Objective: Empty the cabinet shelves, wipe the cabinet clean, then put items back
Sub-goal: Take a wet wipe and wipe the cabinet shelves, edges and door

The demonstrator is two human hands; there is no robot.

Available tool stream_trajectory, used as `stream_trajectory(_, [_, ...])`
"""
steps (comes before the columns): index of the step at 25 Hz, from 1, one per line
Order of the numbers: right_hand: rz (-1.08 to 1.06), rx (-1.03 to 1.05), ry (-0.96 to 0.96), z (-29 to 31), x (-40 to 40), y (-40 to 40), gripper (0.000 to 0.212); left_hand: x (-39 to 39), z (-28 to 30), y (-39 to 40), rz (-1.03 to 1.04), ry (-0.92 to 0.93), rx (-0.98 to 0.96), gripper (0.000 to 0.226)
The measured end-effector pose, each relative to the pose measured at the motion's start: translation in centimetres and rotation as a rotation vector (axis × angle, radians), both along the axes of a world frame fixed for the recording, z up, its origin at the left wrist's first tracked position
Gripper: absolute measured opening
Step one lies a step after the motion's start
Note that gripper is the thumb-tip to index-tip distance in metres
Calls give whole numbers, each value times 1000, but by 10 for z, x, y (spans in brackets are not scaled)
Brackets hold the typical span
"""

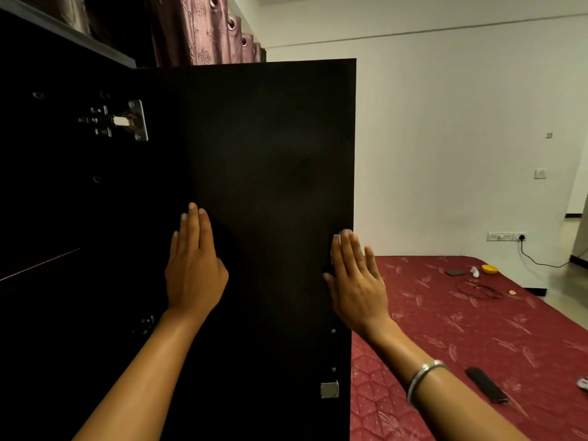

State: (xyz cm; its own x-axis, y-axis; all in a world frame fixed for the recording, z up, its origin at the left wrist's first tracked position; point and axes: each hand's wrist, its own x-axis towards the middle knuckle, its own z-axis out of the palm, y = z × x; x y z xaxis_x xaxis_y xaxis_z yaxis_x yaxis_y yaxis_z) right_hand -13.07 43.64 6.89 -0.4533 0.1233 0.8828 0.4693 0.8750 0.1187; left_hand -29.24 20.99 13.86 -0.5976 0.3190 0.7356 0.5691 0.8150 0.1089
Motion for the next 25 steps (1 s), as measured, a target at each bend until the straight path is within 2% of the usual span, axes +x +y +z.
stream_trajectory(4, [-49, -111, 83, 115, -13, -7, 77, 6, 0, 9, -9, -43, 57, 95])
stream_trajectory(5, [-57, -132, 111, 128, -18, -7, 78, 7, 0, 9, -8, -58, 67, 96])
stream_trajectory(7, [-52, -113, 74, 105, -22, -12, 80, 9, 2, 7, -20, -68, 61, 94])
stream_trajectory(10, [-78, 18, -134, 24, -11, -27, 83, 10, 8, 0, -39, -76, 36, 88])
stream_trajectory(11, [-69, 40, -122, 25, -12, -23, 83, 11, 9, -2, -40, -83, 33, 86])
stream_trajectory(15, [-43, -120, 115, 143, -32, -28, 79, 12, 14, -4, -69, -118, 54, 86])
stream_trajectory(17, [15, -132, 154, 177, -49, -37, 79, 13, 17, -7, -109, -148, 78, 84])
stream_trajectory(19, [71, -2, 49, 159, -72, -53, 79, 11, 18, -15, -138, -190, 167, 78])
stream_trajectory(22, [159, 234, -245, 63, -95, -73, 75, 11, 9, -36, -131, -261, 353, 72])
stream_trajectory(25, [246, 490, -526, -22, -81, -63, 71, 5, -6, -60, -113, -292, 365, 70])
